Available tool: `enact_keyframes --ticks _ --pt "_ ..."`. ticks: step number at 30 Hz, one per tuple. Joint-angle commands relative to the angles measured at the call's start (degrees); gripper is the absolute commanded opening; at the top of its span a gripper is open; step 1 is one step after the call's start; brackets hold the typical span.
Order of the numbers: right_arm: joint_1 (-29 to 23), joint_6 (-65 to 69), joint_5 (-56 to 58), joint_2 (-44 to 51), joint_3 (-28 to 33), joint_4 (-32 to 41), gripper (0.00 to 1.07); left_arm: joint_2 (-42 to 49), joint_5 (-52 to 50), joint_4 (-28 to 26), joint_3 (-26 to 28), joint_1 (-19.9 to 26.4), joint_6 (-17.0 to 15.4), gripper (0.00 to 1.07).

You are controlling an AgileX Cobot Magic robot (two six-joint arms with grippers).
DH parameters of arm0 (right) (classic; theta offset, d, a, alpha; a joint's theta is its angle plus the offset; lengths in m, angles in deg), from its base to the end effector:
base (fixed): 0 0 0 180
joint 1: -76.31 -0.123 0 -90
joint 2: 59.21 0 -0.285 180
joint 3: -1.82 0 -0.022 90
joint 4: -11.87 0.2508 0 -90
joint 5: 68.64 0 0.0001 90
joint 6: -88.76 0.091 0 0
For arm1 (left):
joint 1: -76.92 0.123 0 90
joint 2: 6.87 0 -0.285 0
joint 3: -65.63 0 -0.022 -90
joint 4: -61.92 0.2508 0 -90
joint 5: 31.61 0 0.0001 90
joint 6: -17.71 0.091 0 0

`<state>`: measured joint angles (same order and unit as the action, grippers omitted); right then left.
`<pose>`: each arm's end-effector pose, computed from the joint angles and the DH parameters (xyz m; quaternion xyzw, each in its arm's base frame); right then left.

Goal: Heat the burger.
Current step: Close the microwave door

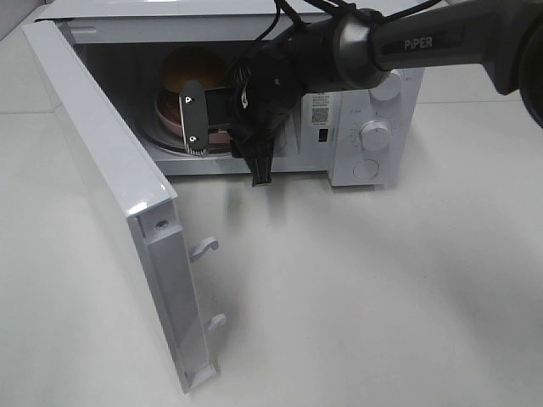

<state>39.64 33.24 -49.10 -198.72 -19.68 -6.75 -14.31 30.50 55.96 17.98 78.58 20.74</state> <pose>0.4154 0.2971 0.1439 -0.7477 0.5496 -0.1627 0.3351 -0.0086 -0.0086 0.2801 0.0134 0.8523 -0.0306 0.5220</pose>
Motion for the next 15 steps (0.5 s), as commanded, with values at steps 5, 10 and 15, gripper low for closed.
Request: enact_keyframes --ticks 5,10,15 --pt "-0.7 0.2 -3.6 4.3 5.0 -0.1 0.59 0.2 -0.9 -0.5 0.0 0.2 -0.2 1.0" --pt "-0.7 0.3 -4.1 6.4 7.5 -0.1 0.7 0.2 -0.9 -0.5 0.0 0.2 -0.2 1.0" --pt "-0.7 0.3 -4.7 8.6 9.6 -0.2 0.73 0.2 -0.9 -0.5 0.0 0.2 -0.2 1.0"
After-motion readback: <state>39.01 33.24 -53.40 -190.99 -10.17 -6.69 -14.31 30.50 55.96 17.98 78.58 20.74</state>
